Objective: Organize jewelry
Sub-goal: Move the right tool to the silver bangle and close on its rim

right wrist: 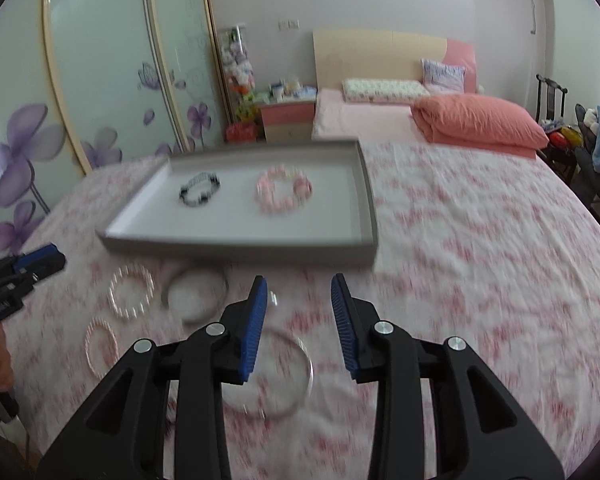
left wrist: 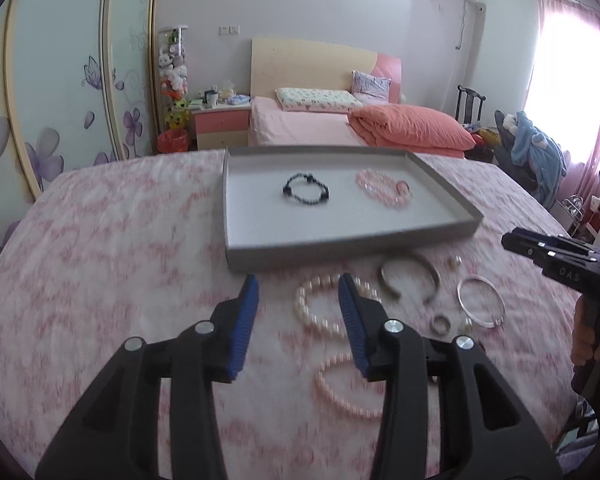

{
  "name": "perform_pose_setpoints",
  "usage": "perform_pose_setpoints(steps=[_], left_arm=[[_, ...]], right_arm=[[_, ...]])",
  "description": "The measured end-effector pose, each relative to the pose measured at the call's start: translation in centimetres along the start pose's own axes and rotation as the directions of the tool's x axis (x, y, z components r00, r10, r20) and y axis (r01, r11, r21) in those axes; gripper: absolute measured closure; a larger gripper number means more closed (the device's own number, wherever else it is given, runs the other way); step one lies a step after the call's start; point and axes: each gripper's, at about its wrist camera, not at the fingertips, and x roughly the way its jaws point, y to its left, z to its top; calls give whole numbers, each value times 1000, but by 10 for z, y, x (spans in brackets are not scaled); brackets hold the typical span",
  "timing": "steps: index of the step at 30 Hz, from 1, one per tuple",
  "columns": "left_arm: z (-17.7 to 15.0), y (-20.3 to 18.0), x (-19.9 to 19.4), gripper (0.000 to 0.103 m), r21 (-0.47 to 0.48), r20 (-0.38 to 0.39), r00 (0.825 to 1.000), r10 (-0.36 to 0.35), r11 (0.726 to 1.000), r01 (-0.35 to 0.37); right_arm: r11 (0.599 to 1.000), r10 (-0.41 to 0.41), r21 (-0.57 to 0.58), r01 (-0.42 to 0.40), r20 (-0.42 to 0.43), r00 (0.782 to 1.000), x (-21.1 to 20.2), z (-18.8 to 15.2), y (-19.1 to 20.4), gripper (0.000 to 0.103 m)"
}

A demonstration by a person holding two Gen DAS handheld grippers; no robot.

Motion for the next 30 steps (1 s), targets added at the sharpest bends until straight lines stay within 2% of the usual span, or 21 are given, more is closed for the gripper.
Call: perform_pose_setpoints(steps=[6, 7, 8, 10, 16, 20, 26, 30], left_arm=[[-18, -2, -6, 56, 3, -25, 1000, -14, 1000, 14], [-20, -3, -7, 56, 3, -28, 1000, -15, 1000, 15], [-21, -3, -7, 55, 3, -29, 999, -17, 1000, 17], [-24, -4, -9, 54, 1, -30, 999, -19, 1000, 19], [-29, -6, -11, 51, 6, -39, 999, -23, 1000, 23], [-34, -8, -11, 47, 12, -46, 999, -20, 1000, 21], [-37, -9, -10, 47, 10, -58, 998, -23, 1000, 24], [-39, -12, -9, 47, 16, -63, 998, -28, 999, 29]], right_arm=[[1000, 12, 12, -11, -98, 995, 7, -31, -2, 68], [1000, 26, 17, -24, -101, 995, 5, -34, -1, 64], [999, 33, 15, -32, -102, 994, 3, -36, 2, 51], [999, 35, 0, -35, -96, 995, -2, -41, 8, 39], [999, 19, -29, -23, -145, 989, 4, -49, 18, 36], [999, -8, -46, -1, -192, 981, 16, -52, 25, 30], [996, -54, -83, 38, -204, 977, 28, -45, 33, 28], [995, -57, -87, 40, -207, 977, 34, -40, 32, 28]])
